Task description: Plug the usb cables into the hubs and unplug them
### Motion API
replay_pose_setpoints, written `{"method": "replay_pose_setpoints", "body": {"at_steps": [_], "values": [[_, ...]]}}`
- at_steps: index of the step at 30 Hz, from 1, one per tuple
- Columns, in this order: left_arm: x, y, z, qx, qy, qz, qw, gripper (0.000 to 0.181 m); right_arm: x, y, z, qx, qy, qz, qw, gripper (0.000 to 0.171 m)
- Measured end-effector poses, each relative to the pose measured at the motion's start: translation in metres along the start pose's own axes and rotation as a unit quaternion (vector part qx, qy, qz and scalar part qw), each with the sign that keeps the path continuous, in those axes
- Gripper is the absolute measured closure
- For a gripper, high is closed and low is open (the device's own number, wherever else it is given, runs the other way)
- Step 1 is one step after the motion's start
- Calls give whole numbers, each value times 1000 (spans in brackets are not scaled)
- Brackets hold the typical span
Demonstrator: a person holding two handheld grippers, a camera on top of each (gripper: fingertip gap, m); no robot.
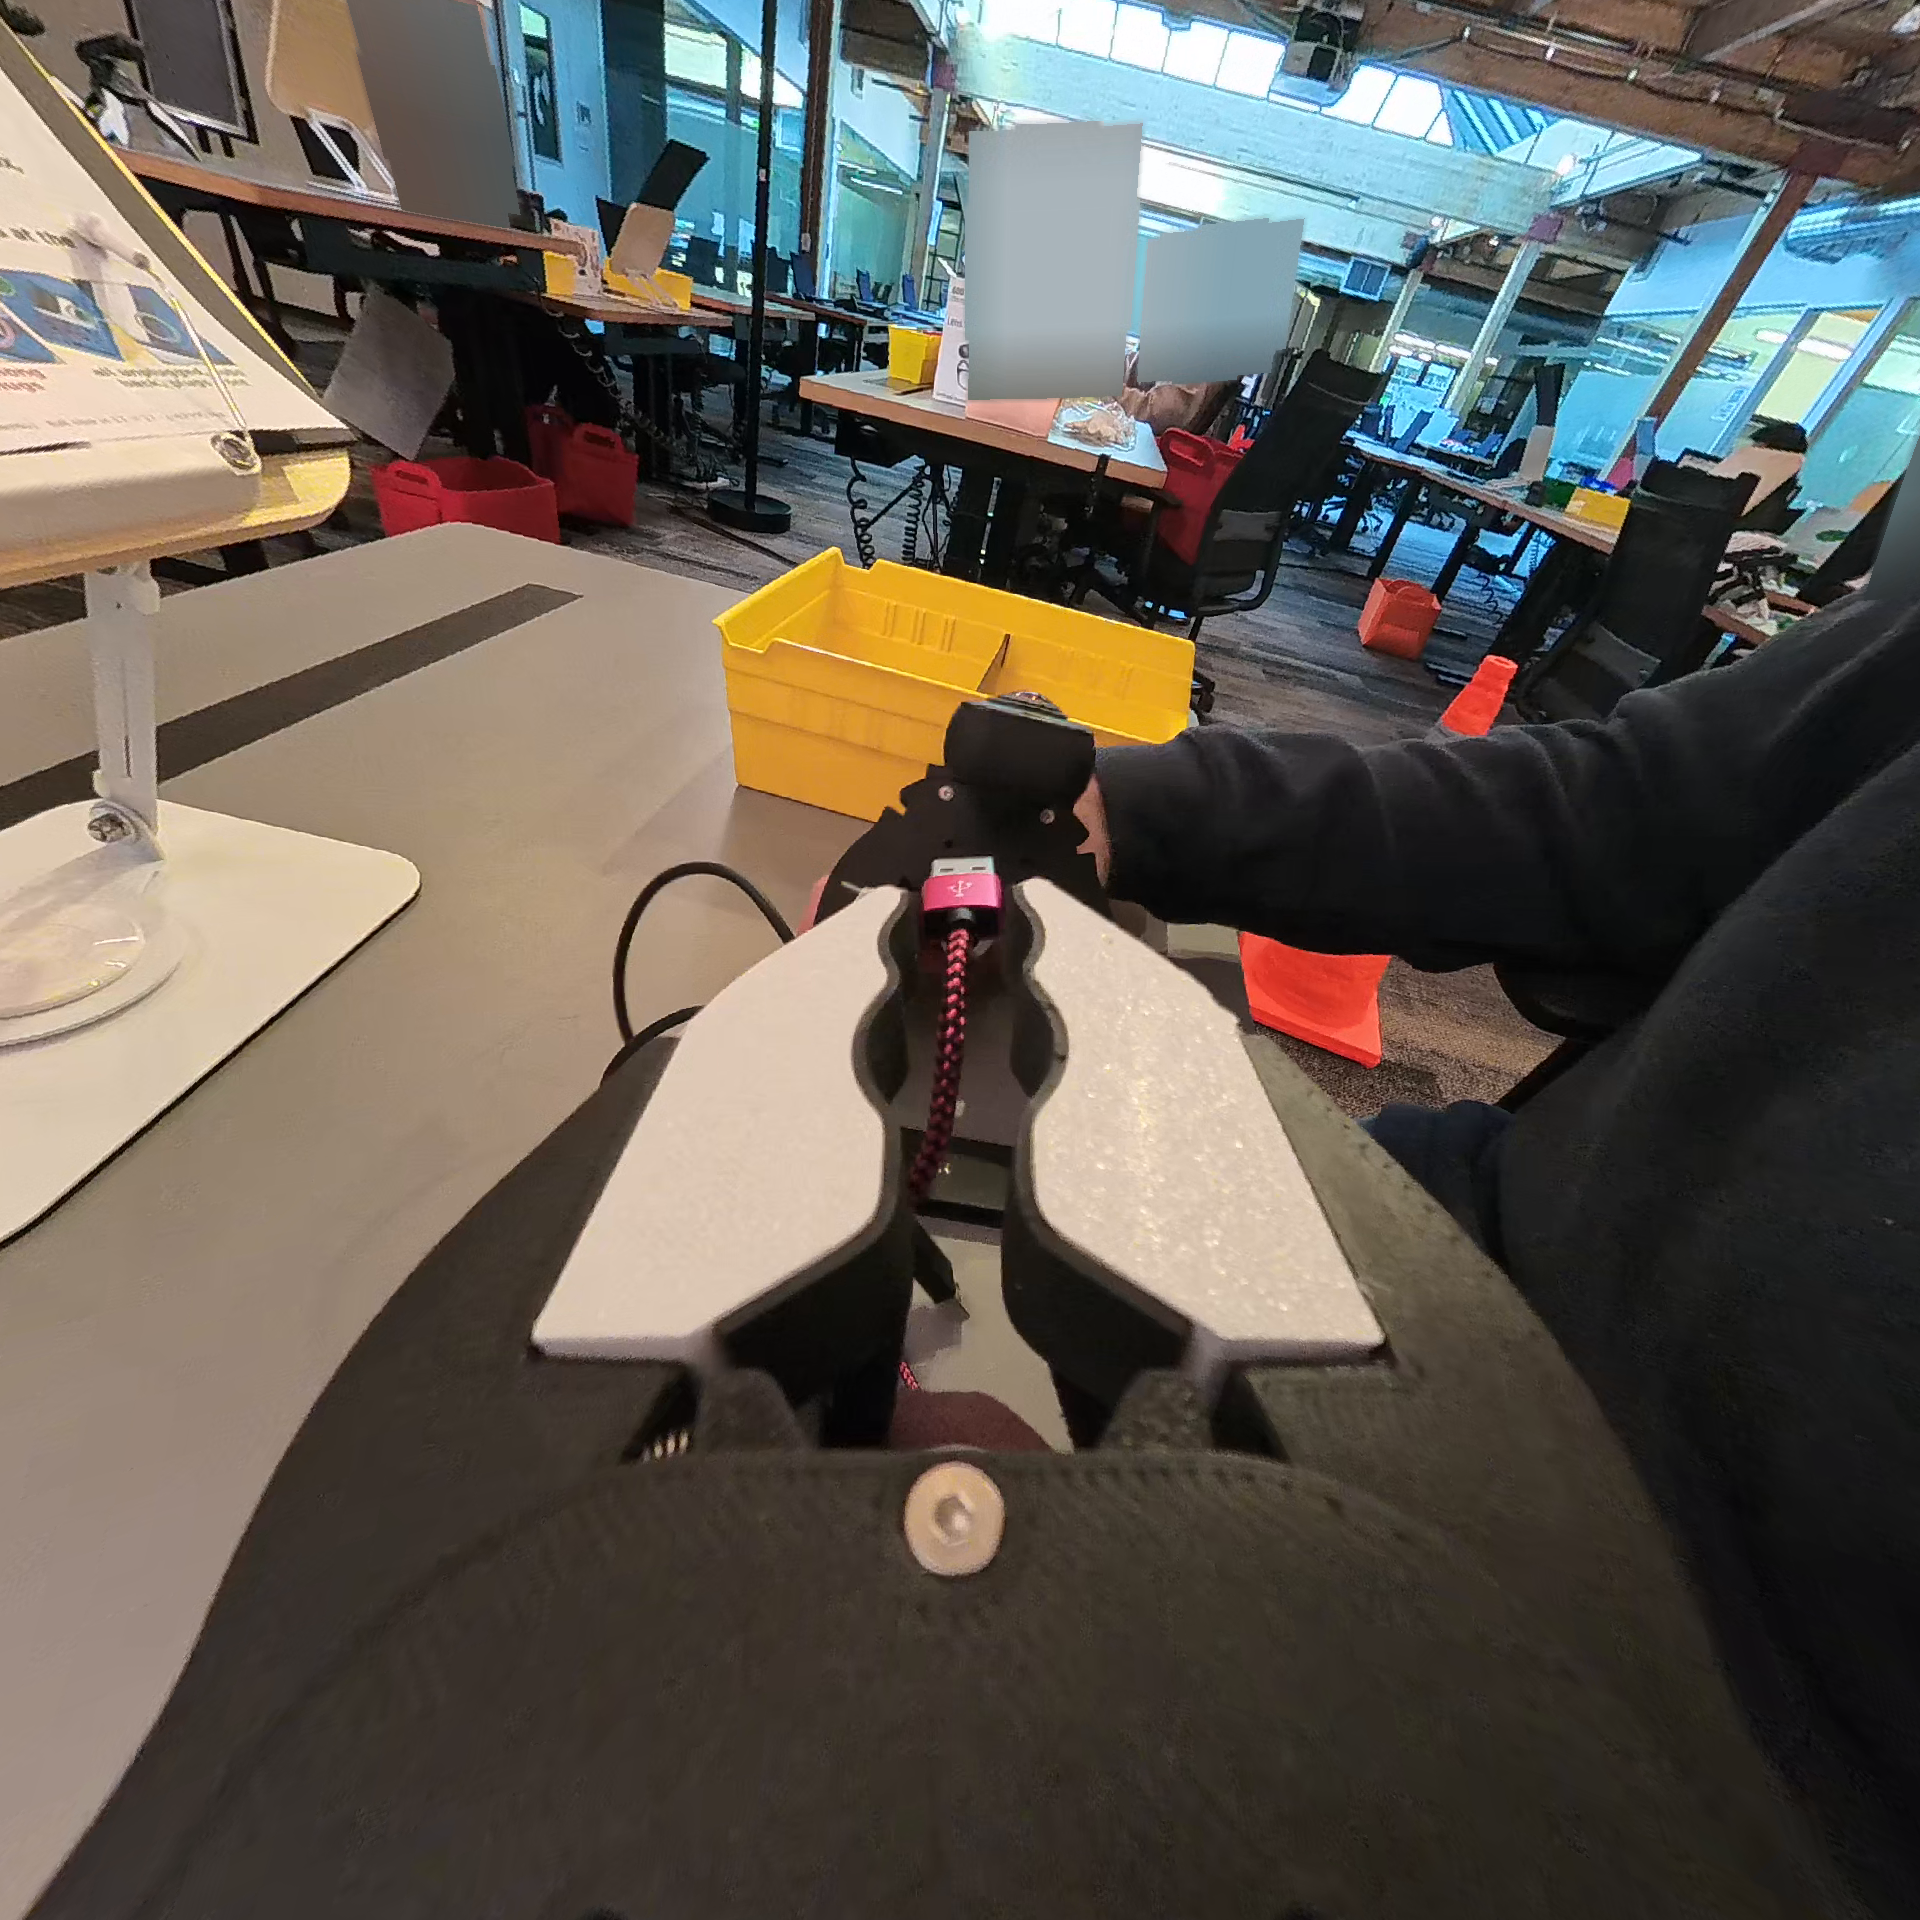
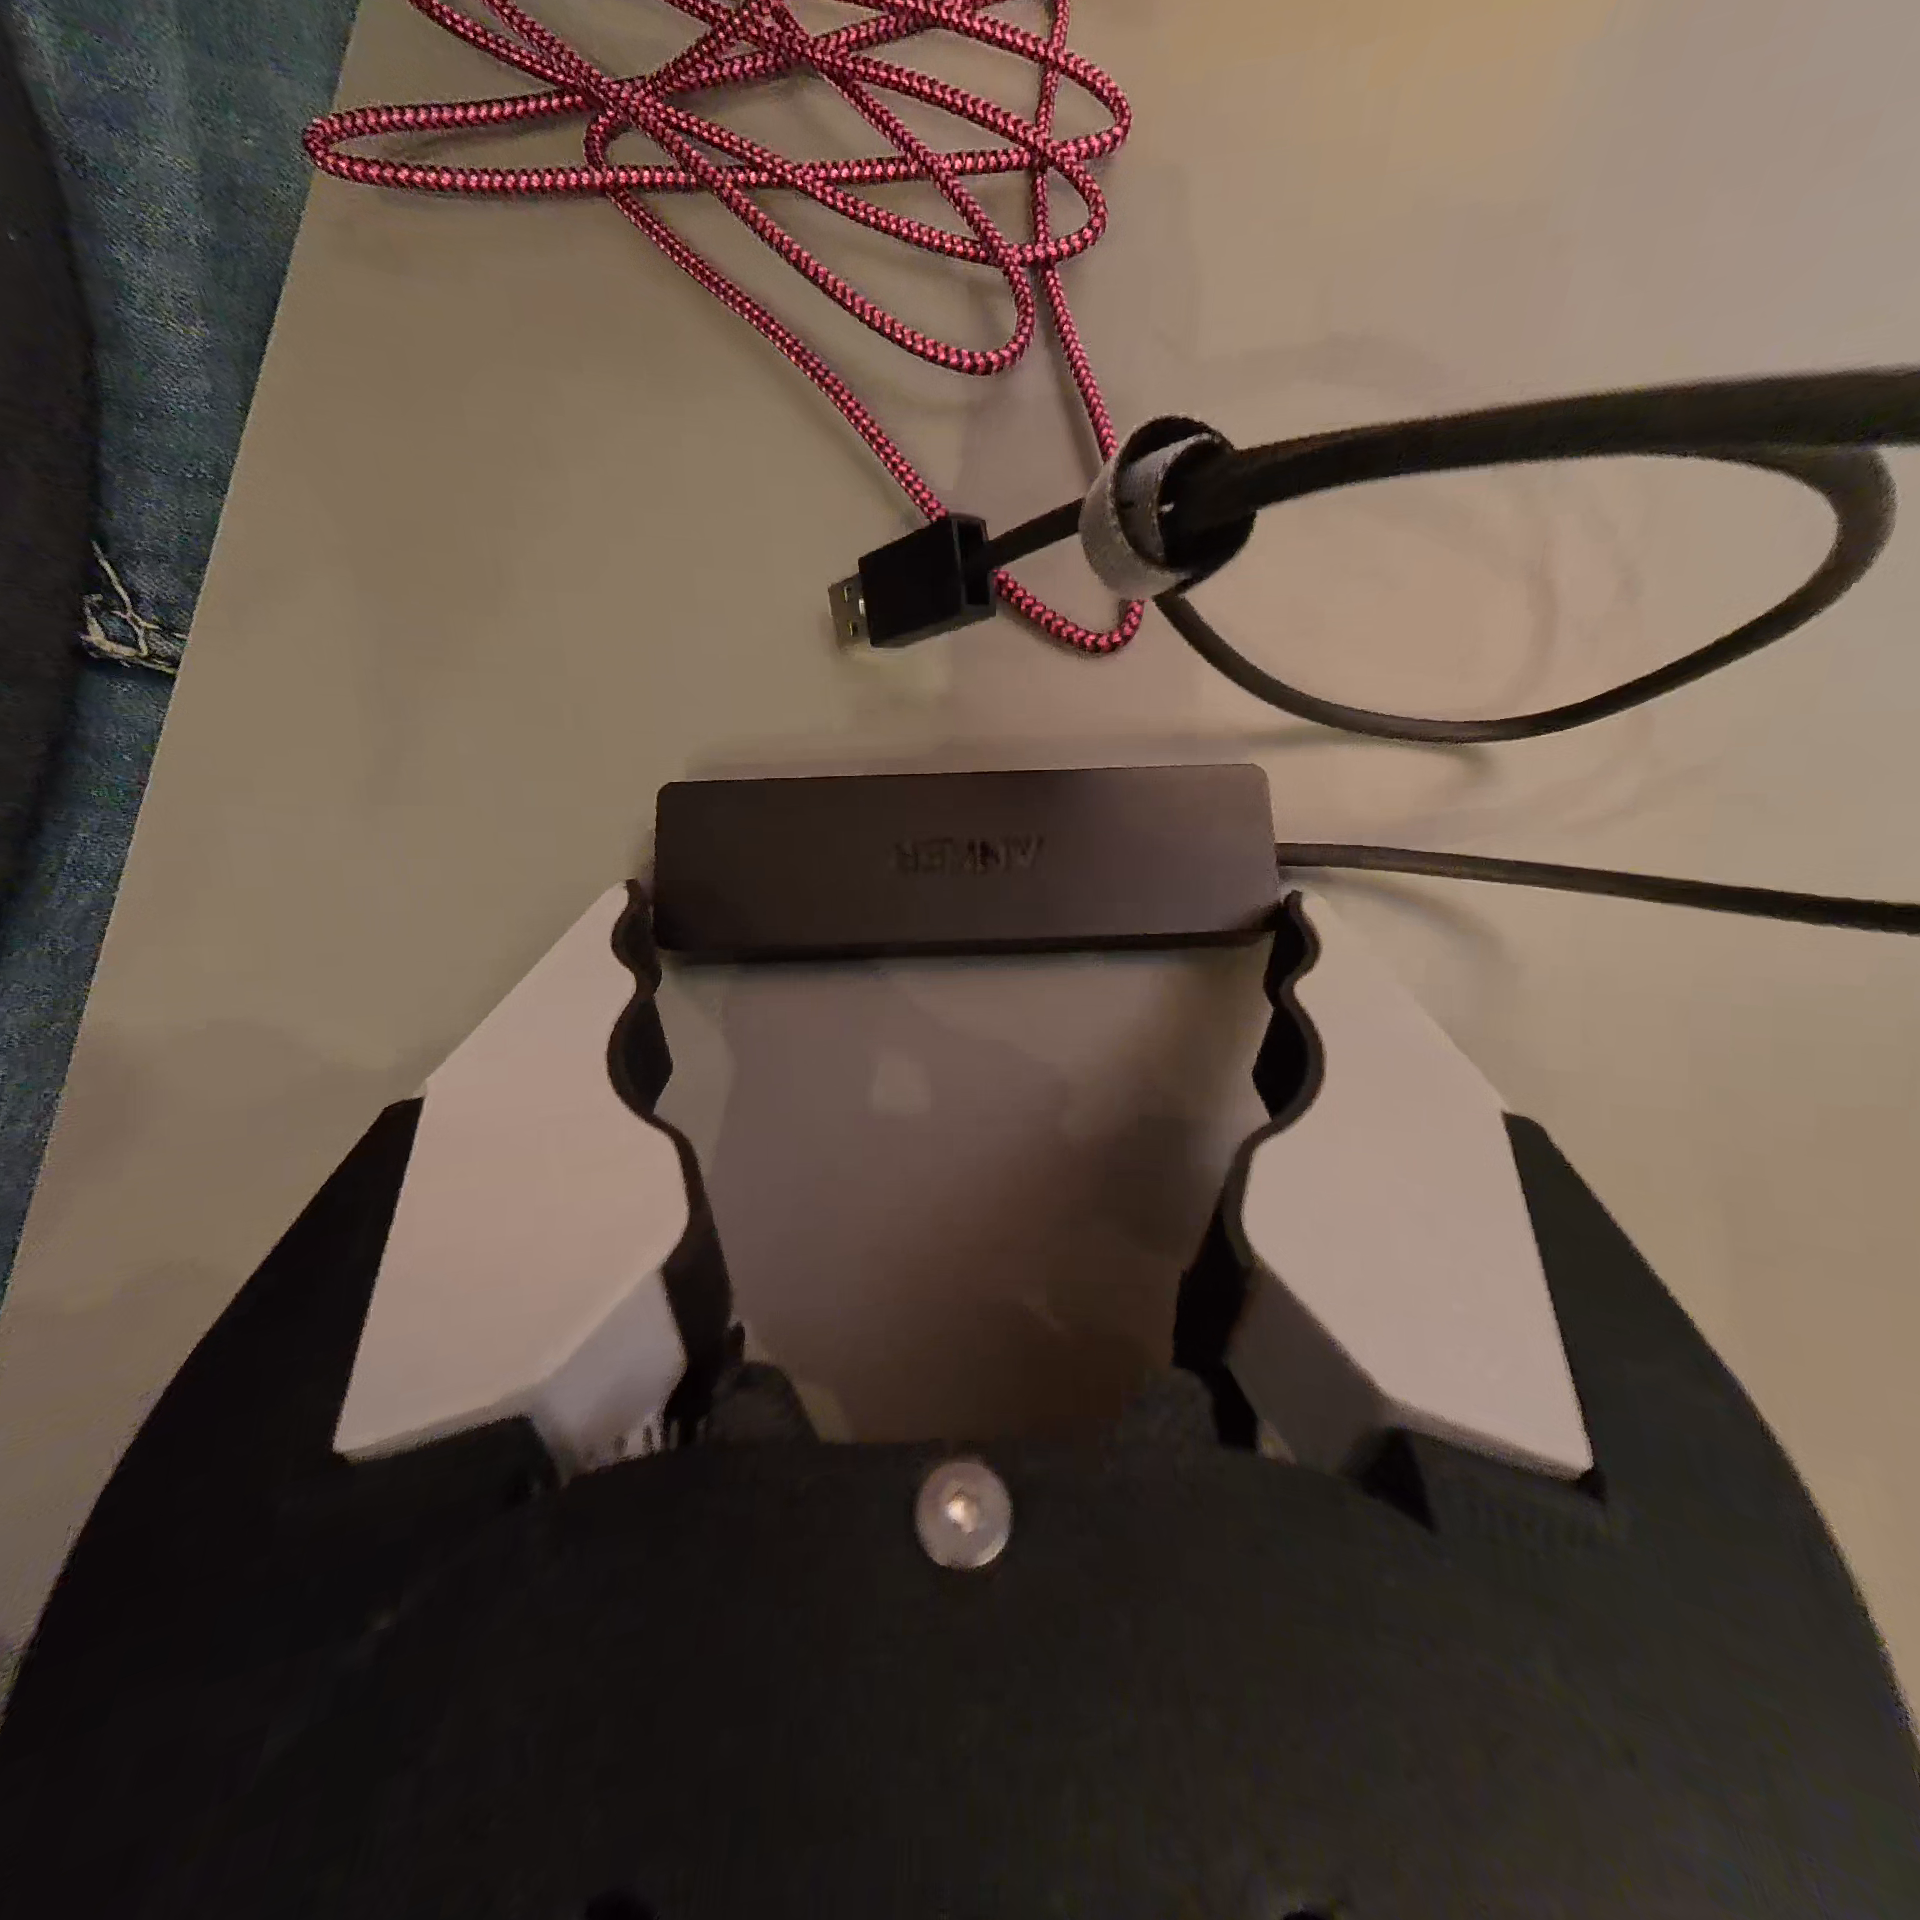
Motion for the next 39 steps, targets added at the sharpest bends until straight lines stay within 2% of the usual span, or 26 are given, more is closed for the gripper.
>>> {"method": "replay_pose_setpoints", "body": {"at_steps": [6, 13, 18, 20, 22, 23, 24, 27, 30, 33, 36, 38, 39], "values": [[1, 1, 1, -9, 3, 6, 1000, 166, 0, -4, -1, -16, 3, 0, 1000, 57], [3, 1, 1, -5, 0, 4, 1000, 166, 3, -21, 10, -92, -41, -42, 994, 58], [5, 1, 2, -4, -5, 5, 1000, 166, 2, -40, 34, -167, -69, -58, 982, 60], [6, 2, 2, -4, -5, 6, 1000, 166, -3, -44, 49, -208, -65, -57, 974, 171], [6, 3, 1, -2, -4, 7, 1000, 166, -10, -45, 62, -259, -80, -82, 959, 171], [6, 4, 0, 0, -4, 7, 1000, 166, -16, -37, 57, -230, -54, -96, 967, 149], [5, 5, -1, 2, -4, 7, 1000, 166, -19, -27, 49, -178, -30, -101, 978, 136], [5, 8, -2, 5, -3, 10, 1000, 166, -17, -19, 39, -134, -8, -126, 983, 133], [4, 9, -2, 10, -5, 9, 1000, 166, -9, -18, 42, -91, 22, -124, 988, 120], [6, 11, 0, 9, -9, 14, 1000, 166, 14, -18, 51, -52, 19, -121, 991, 108], [8, 14, 0, 11, -10, 18, 1000, 166, 48, -9, 58, -18, 50, -73, 996, 93], [9, 16, 0, 10, -9, 22, 1000, 166, 76, 3, 62, 1, 61, -35, 998, 89], [9, 18, 0, 10, -8, 25, 1000, 166, 87, 8, 64, 3, 82, -9, 997, 93]]}}
Point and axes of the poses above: each gripper's, where its closed fingertips meet, z back along the fingers, y out of its underside, x = y × z across the jaws, the point moved 6 cm from there along z, back along the fingers, and after that the axes turned 15 degrees about -z, right-handed, at the moved point
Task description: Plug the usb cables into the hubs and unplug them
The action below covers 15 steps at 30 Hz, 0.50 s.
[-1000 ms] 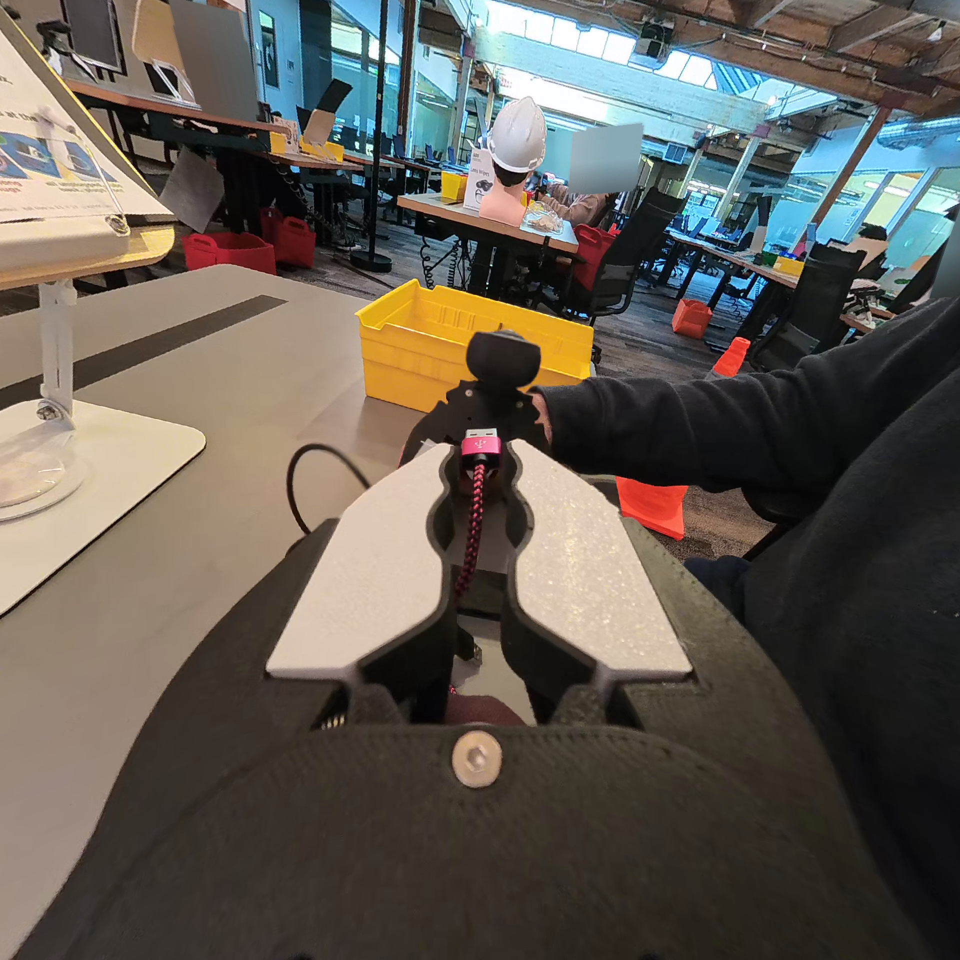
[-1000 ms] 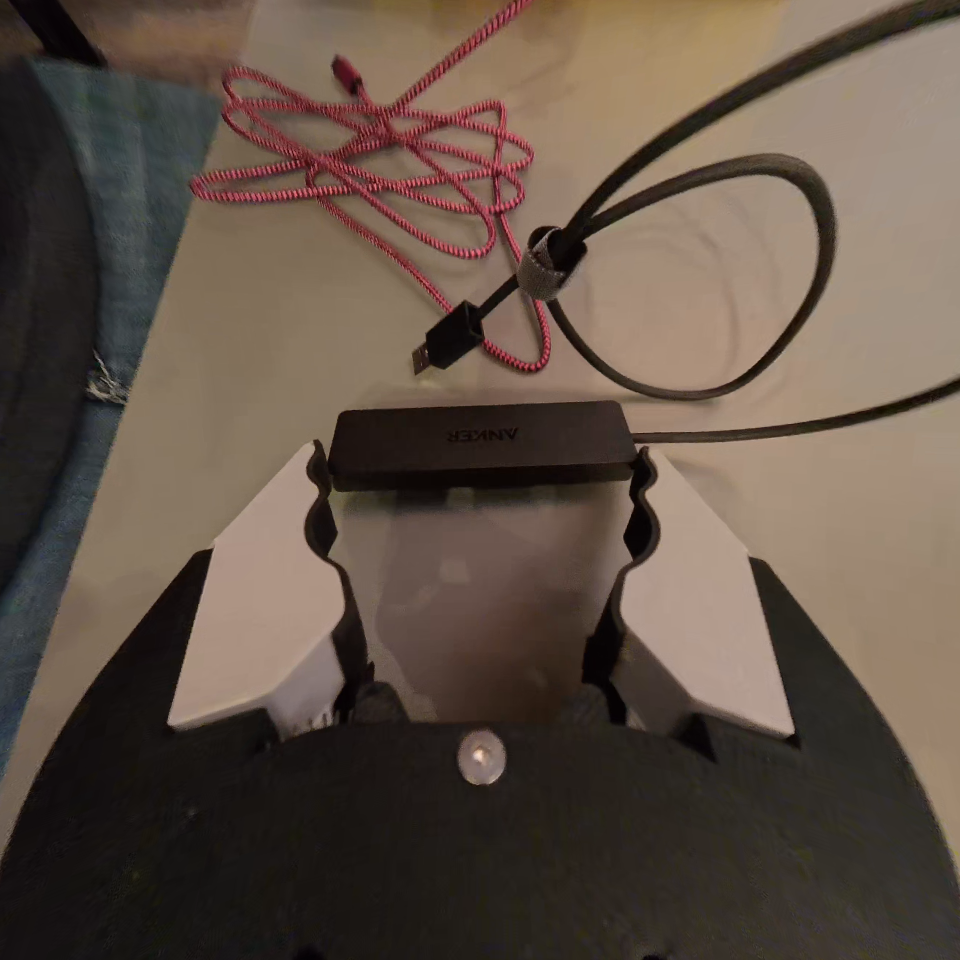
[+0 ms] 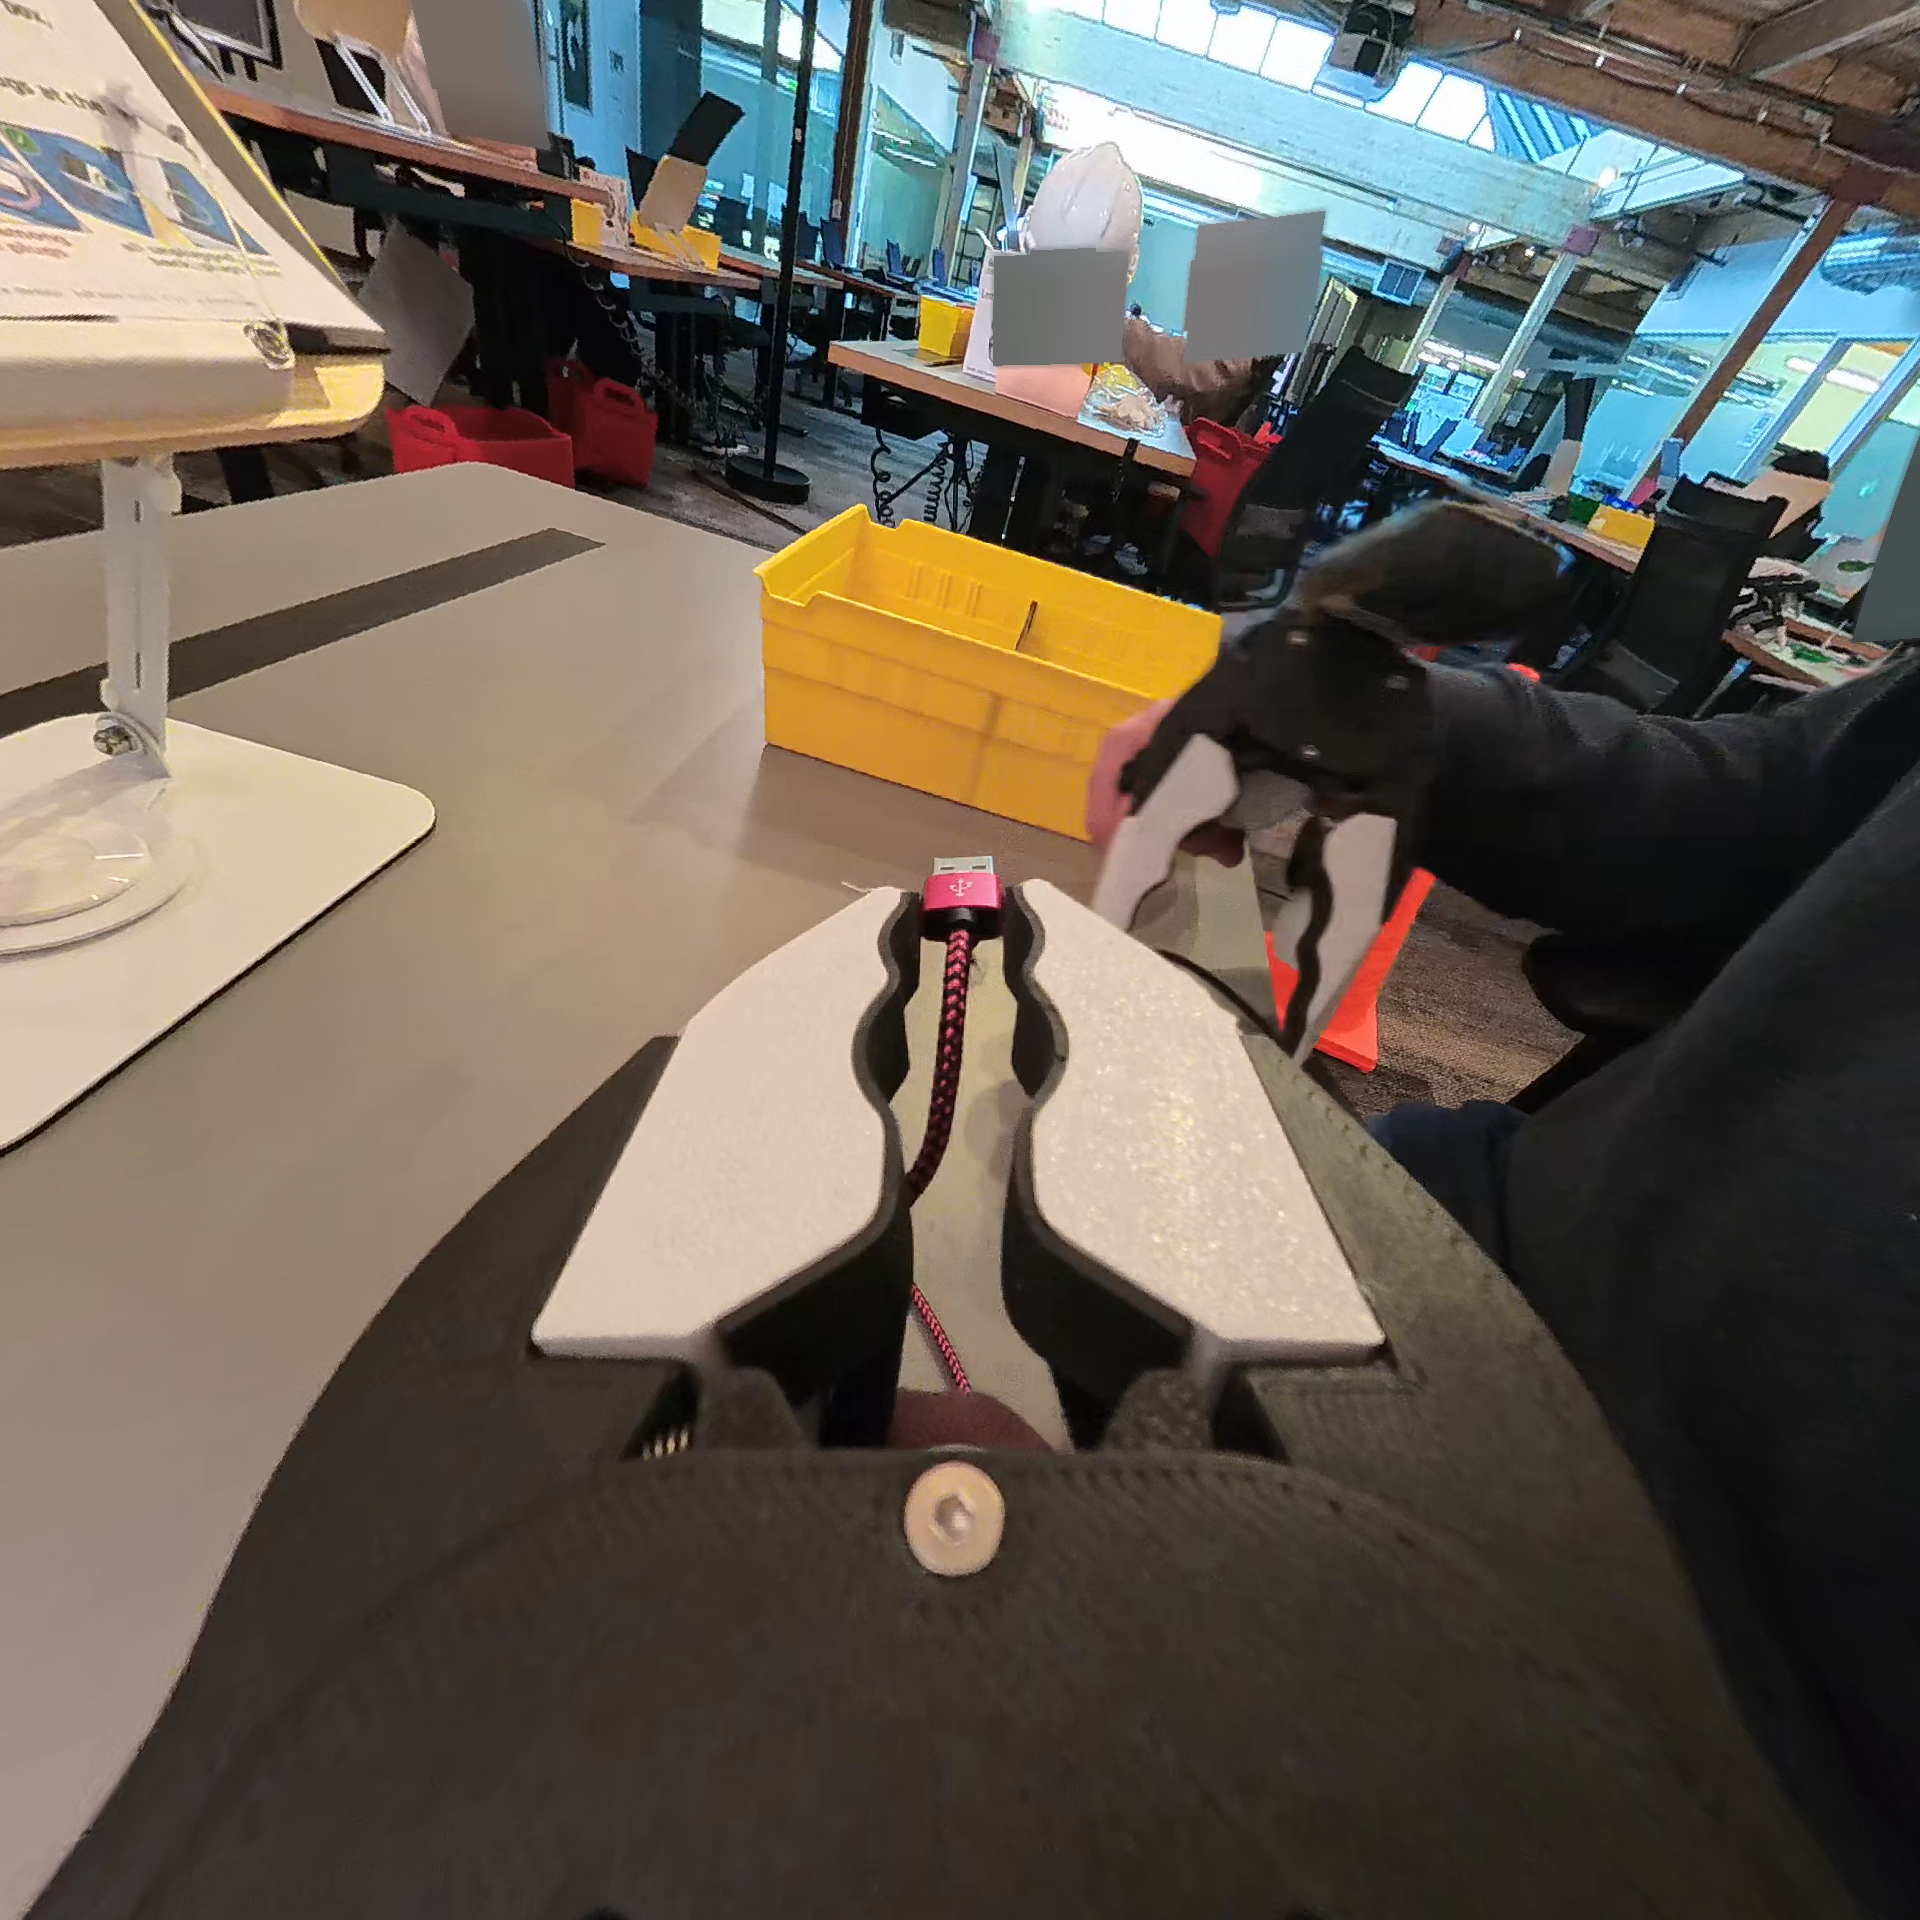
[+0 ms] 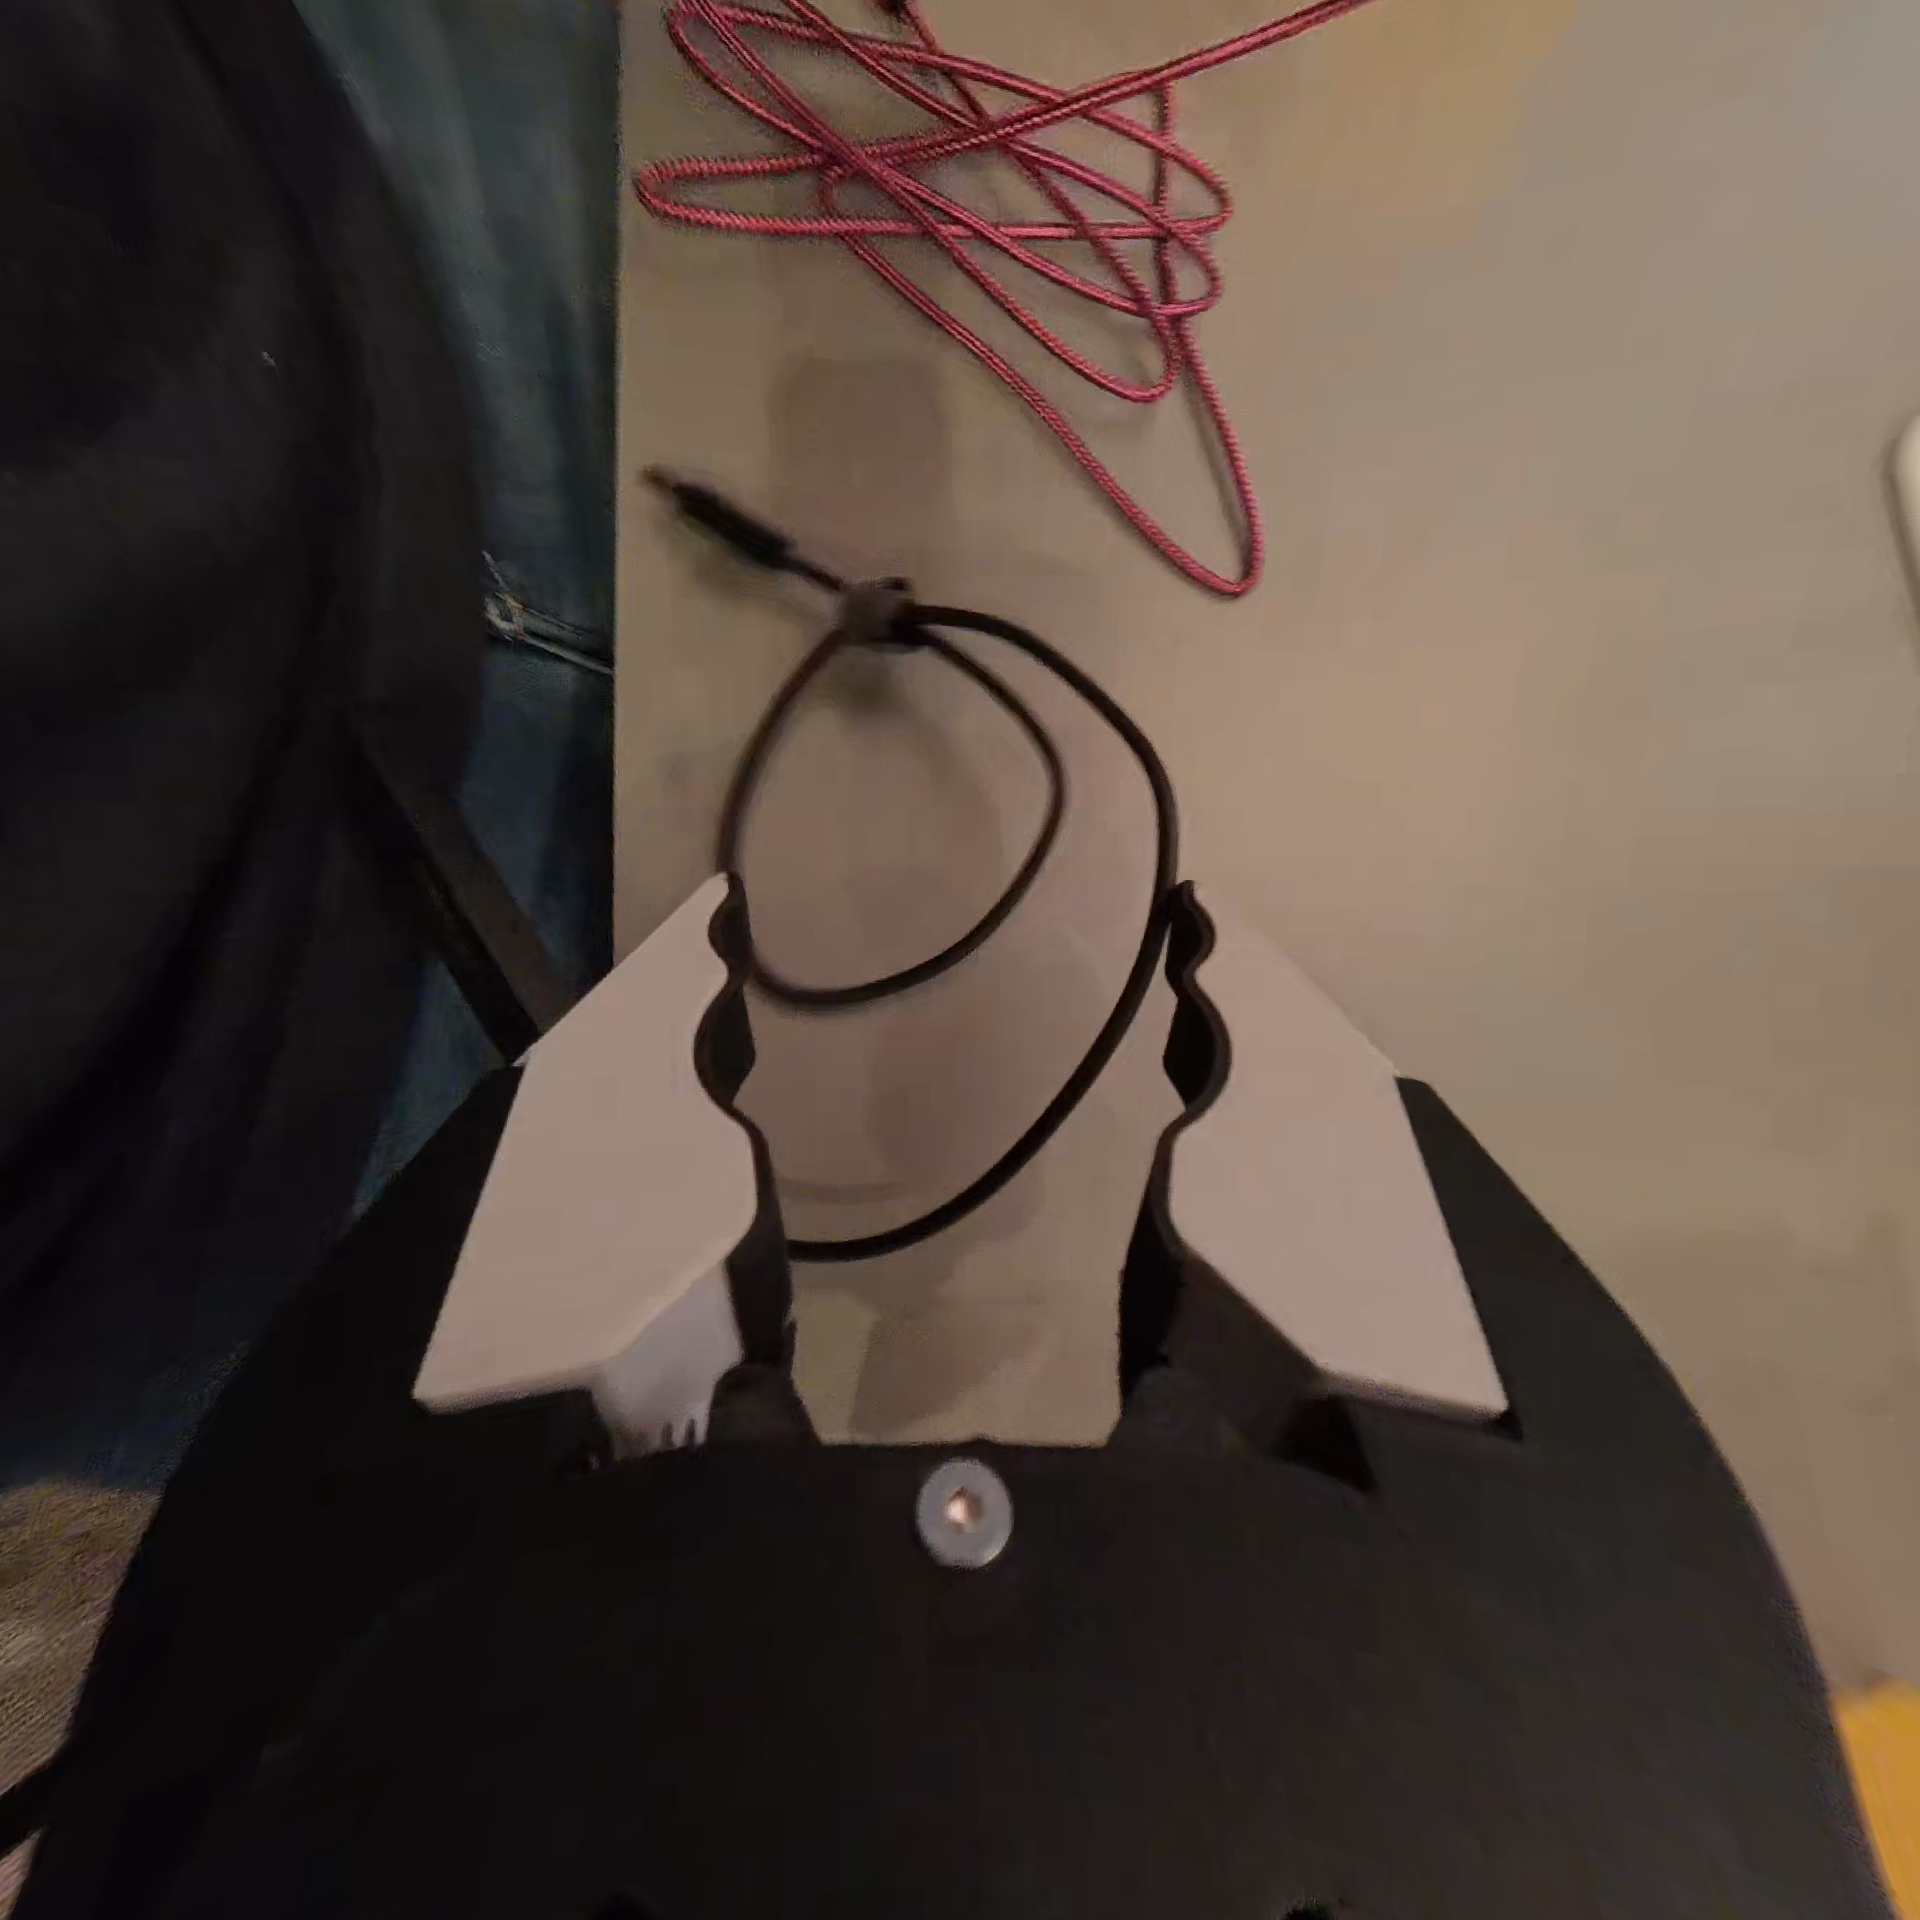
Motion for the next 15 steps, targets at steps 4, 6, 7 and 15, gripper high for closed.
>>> {"method": "replay_pose_setpoints", "body": {"at_steps": [4, 6, 7, 15], "values": [[-1, 7, -4, 5, 6, 8, 1000, 166, 10, 17, 7, 9, 56, -17, 998, 90], [-2, 6, -5, 8, 6, 6, 1000, 166, 16, 18, 16, -13, 51, -28, 998, 85], [-2, 5, -5, 9, 6, 3, 1000, 166, 18, 18, 20, -13, 50, -34, 998, 82], [-3, 2, -3, 6, 4, 0, 1000, 166, 70, 53, -5, 118, -47, 82, 988, 104]]}}
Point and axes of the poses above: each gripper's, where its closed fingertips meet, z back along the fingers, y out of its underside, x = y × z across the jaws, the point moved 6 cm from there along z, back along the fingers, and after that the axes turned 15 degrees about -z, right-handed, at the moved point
